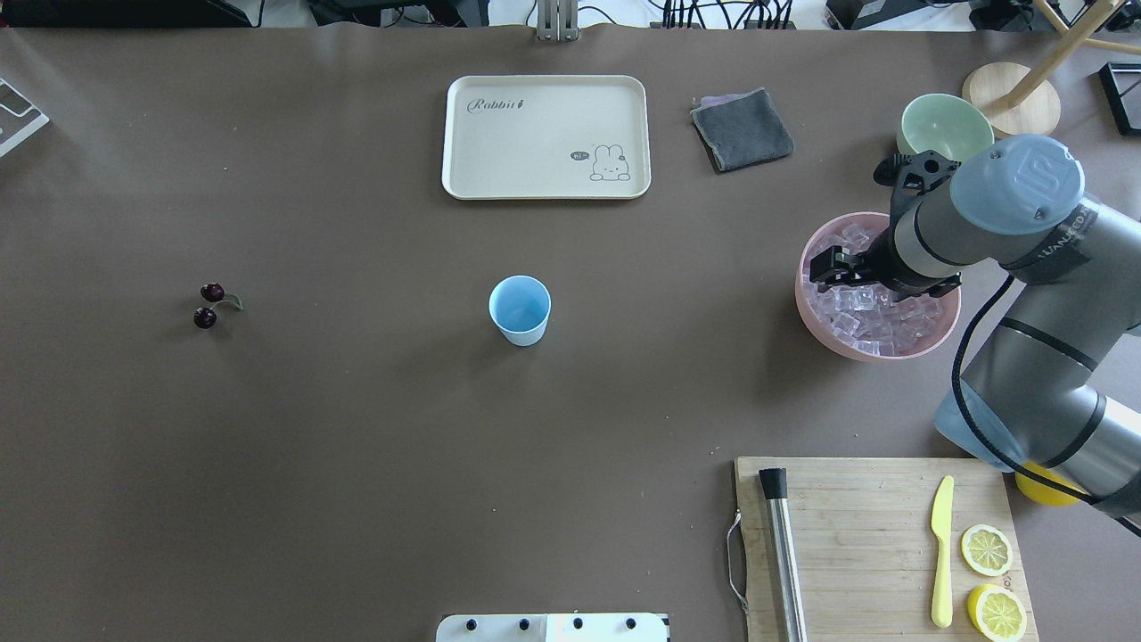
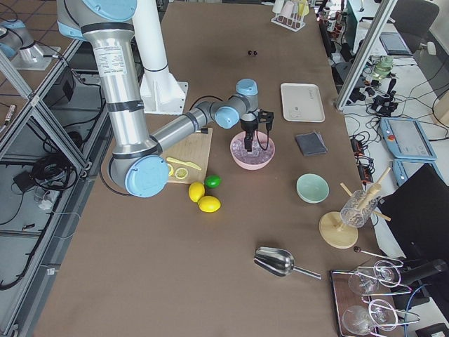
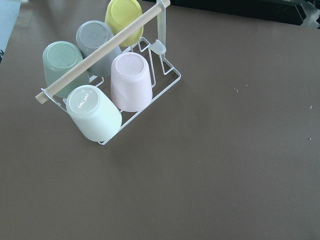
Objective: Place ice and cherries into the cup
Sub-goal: 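Move the right gripper down into the pink bowl of ice cubes, then close the right gripper on an ice cube and lift it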
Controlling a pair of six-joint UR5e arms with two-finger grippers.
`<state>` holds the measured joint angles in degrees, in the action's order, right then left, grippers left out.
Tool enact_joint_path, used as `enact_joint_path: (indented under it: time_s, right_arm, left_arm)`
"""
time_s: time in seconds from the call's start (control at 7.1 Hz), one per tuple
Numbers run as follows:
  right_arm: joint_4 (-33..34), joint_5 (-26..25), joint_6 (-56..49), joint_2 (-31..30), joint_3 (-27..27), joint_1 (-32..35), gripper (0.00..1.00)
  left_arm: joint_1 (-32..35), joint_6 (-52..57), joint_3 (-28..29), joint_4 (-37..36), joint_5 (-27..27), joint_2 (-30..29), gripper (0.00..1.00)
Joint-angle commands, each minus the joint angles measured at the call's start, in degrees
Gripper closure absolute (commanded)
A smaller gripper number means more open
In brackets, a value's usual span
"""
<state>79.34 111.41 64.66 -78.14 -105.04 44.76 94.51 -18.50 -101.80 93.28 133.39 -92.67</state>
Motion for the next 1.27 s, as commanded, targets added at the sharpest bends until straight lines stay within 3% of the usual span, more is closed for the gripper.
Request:
enact_joint_path:
  time_s: [0.0,0.42,0.56,0.7,0.99,1.13]
  right_arm:
    - [-0.1,-0.4,0.0,0.2,0.8,-0.1,0.00]
    - [-1.8,-1.9,0.0,0.0,2.6,-0.3,0.01]
    - [-4.0,-1.8,1.9,-0.3,2.2,-0.4,0.23]
    - [-5.1,-1.7,5.4,-0.2,2.2,-0.9,0.55]
    - [-5.2,-2.0,4.5,-0.1,2.3,-1.4,1.00]
    - [-5.2,-2.2,4.5,-0.3,2.0,-1.3,1.00]
  left_arm:
    - [0.0,0.0,0.1,2.4,0.0,1.6,0.02]
    - [0.0,-0.1,-0.4,2.5,0.0,1.7,0.02]
    - [0.0,-0.1,-0.4,2.5,0.0,1.6,0.02]
    - [0.0,-0.1,-0.3,2.5,0.0,1.6,0.02]
    - [0.0,-0.1,-0.2,2.6,0.0,1.7,0.02]
    - [0.0,0.0,-0.1,2.6,0.0,1.7,0.02]
